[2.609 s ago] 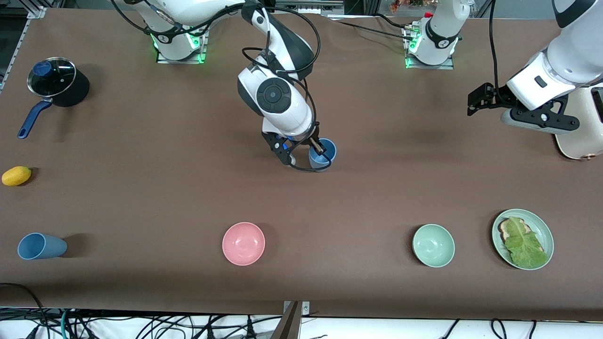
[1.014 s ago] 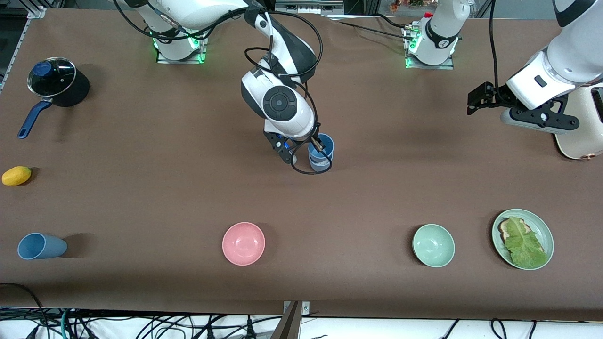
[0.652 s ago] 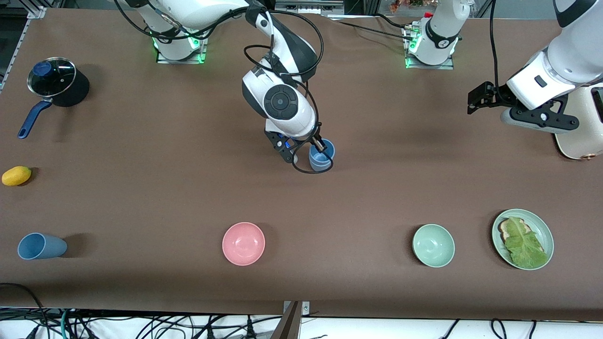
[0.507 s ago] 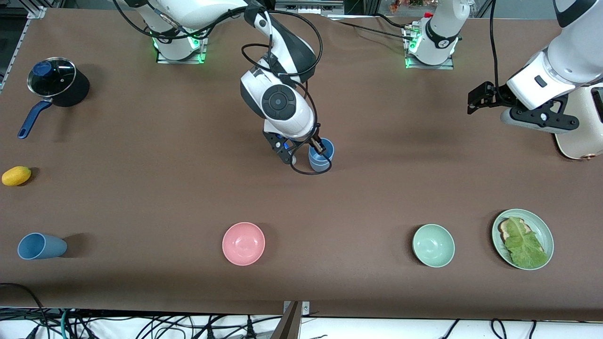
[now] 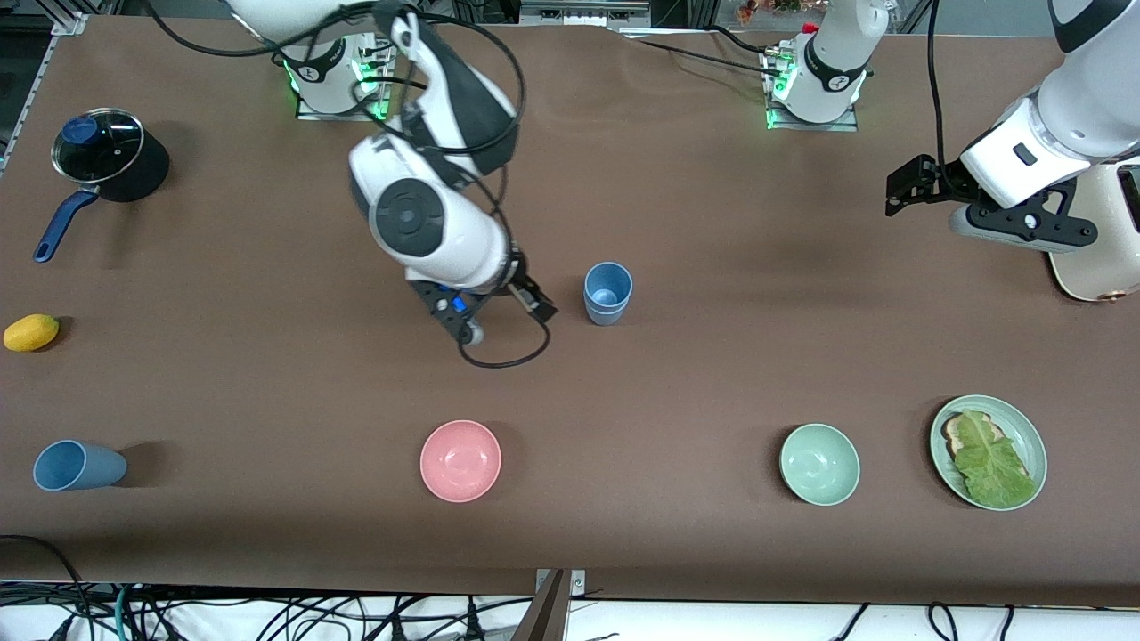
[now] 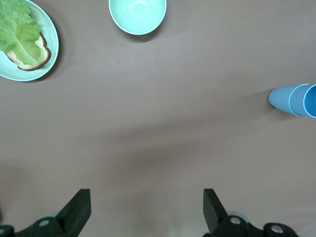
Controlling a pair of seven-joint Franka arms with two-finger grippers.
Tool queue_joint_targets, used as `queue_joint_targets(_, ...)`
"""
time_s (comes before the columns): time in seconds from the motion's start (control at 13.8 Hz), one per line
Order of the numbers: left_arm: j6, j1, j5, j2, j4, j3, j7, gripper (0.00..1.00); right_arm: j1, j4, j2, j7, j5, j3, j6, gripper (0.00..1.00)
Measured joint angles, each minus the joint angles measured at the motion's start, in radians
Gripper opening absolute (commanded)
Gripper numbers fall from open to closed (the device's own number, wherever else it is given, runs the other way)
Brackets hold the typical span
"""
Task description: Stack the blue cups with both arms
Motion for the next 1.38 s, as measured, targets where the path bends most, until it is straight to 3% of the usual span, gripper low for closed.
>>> queue_joint_targets(1.01,-0.006,0.000,0.000,0.001,0.000,0.000,0.000,1.00,-0.013,-0.038,-0.120,-0.861,-0.025,-0.437,-0.317,1.00)
queue_joint_targets(1.23,-0.009,0.001,0.000,0.001,0.001,0.000,0.000,1.00,-0.052,-0.121,-0.209,-0.969,-0.110,-0.454,-0.294,1.00)
queue_joint_targets(1.38,-0.009,0.001,0.000,0.001,0.001,0.000,0.000,1.00,-0.145,-0.221,-0.321,-0.989,-0.167,-0.354,-0.260,1.00)
